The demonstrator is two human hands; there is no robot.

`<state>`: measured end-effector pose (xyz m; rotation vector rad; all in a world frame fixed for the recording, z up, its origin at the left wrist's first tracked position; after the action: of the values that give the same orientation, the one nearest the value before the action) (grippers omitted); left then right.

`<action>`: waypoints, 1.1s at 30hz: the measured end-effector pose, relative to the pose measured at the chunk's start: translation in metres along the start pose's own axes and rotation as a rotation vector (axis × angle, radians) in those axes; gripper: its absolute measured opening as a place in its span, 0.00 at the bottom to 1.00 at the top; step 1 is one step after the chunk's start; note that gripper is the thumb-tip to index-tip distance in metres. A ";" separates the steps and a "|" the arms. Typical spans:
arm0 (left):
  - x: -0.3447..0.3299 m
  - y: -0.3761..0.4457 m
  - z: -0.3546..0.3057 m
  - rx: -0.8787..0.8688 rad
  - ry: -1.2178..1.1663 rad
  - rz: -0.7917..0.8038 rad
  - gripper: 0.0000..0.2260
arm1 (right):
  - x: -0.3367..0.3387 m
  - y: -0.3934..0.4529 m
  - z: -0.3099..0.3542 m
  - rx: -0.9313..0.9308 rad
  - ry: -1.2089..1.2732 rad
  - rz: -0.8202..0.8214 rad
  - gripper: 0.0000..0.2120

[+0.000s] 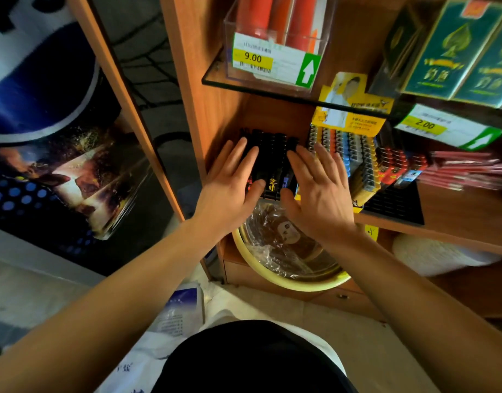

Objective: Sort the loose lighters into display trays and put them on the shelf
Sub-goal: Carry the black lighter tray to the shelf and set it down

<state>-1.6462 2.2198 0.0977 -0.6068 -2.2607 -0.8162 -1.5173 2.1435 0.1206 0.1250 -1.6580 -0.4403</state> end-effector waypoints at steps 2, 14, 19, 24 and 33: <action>0.002 -0.013 -0.005 -0.014 0.027 0.011 0.28 | -0.001 -0.015 0.008 0.019 0.016 -0.017 0.30; -0.032 -0.071 0.010 -0.017 0.255 0.199 0.30 | -0.044 -0.063 0.030 0.000 -0.046 0.082 0.29; -0.057 -0.076 0.027 0.023 0.368 0.335 0.35 | -0.065 -0.066 0.031 -0.021 -0.149 0.234 0.35; -0.053 -0.068 0.032 0.074 0.419 0.349 0.38 | -0.074 -0.060 0.033 -0.010 -0.220 0.291 0.36; -0.052 -0.034 0.038 0.091 0.379 0.321 0.39 | -0.079 -0.037 0.036 -0.037 -0.273 0.314 0.38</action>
<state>-1.6473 2.2118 0.0257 -0.6854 -1.7886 -0.6052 -1.5477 2.1439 0.0314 -0.2304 -1.8960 -0.2564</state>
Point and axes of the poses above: each hand's wrist, its own y-axis towards the middle knuckle, its own x-axis out of the back of the hand, z = x × y, the point moved 9 cm from there along y, towards the middle knuckle, and after that the axes turned 10 degrees about -y, right-handed, at the moved point
